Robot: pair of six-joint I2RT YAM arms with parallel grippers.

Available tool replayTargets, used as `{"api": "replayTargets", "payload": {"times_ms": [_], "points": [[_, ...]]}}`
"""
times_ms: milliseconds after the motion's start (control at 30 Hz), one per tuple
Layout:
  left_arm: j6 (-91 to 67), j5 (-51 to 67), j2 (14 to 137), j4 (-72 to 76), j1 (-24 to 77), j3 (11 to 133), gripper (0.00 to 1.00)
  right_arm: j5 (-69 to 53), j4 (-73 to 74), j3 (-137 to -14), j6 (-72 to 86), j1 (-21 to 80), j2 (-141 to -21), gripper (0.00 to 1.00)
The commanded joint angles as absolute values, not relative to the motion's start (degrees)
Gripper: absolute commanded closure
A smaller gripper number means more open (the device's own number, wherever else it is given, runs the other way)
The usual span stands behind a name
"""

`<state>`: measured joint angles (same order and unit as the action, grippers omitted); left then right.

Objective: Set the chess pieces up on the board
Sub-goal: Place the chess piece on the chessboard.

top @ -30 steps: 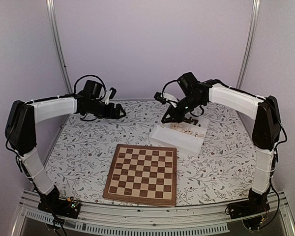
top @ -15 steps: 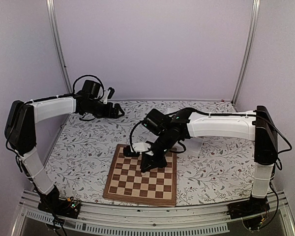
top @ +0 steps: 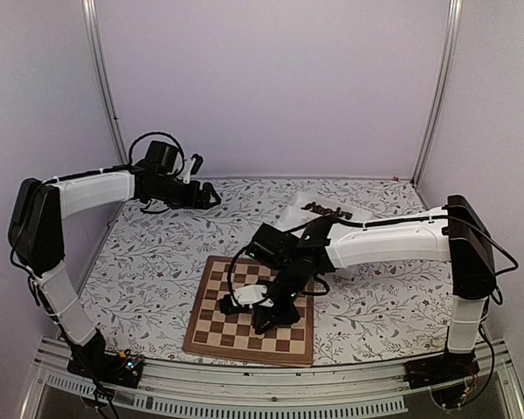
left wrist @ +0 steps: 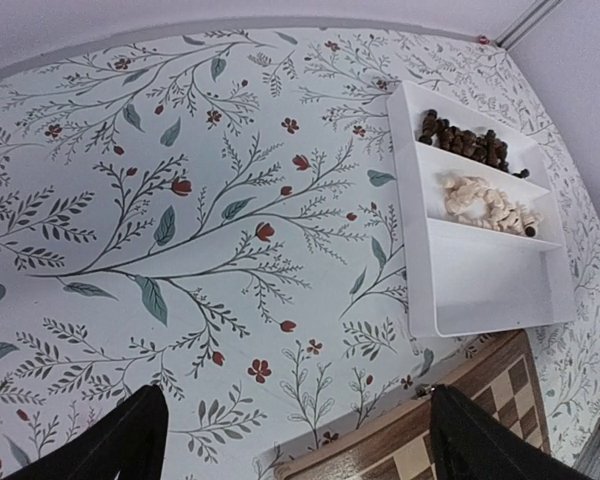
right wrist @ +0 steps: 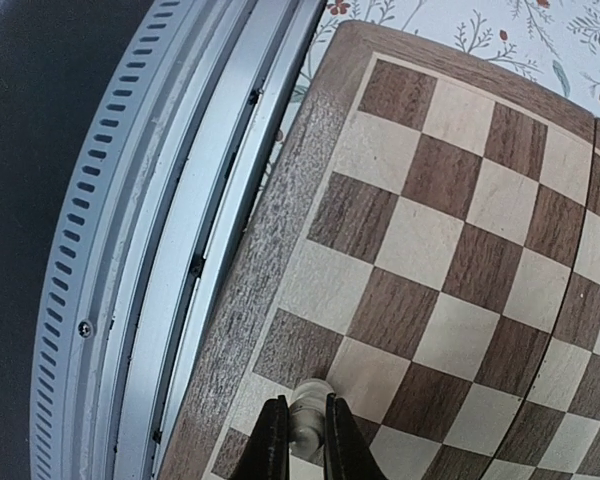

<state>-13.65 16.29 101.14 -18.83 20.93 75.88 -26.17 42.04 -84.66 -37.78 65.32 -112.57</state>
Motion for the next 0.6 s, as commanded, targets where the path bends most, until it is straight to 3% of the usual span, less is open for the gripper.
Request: {"api": "replayTargets", "payload": {"times_ms": [0, 67, 200, 233, 400, 567], "points": [[-13.9, 17.22, 100.72, -19.63, 20.15, 77.4, 0.07, -25.43, 40.13, -84.16, -38.69, 66.27, -111.38, 0.97], [-13.89, 17.3, 100.84, -19.76, 20.18, 77.43, 0.07, -25.31, 40.08, -84.35, -38.59, 66.27, -111.67, 0.91], [-13.59, 17.66, 101.26, -19.84, 20.13, 77.41, 0.07, -24.86, 41.2, -85.62, -38.46, 66.27, -111.18, 0.6], [-13.44, 18.07, 101.58, -19.94, 20.17, 77.43, 0.08, -24.81, 42.01, -86.21, -38.94, 66.14, -110.58, 0.56], [-12.12, 19.37, 101.54, -20.11, 21.78, 76.66, 0.09, -31.21, 47.79, -90.15, -41.13, 62.85, -107.58, 0.5], [-4.82, 11.29, 98.55, -23.38, 32.49, 75.75, 0.13, -36.37, 50.26, -90.61, -41.83, 54.67, -101.83, 0.5]]}}
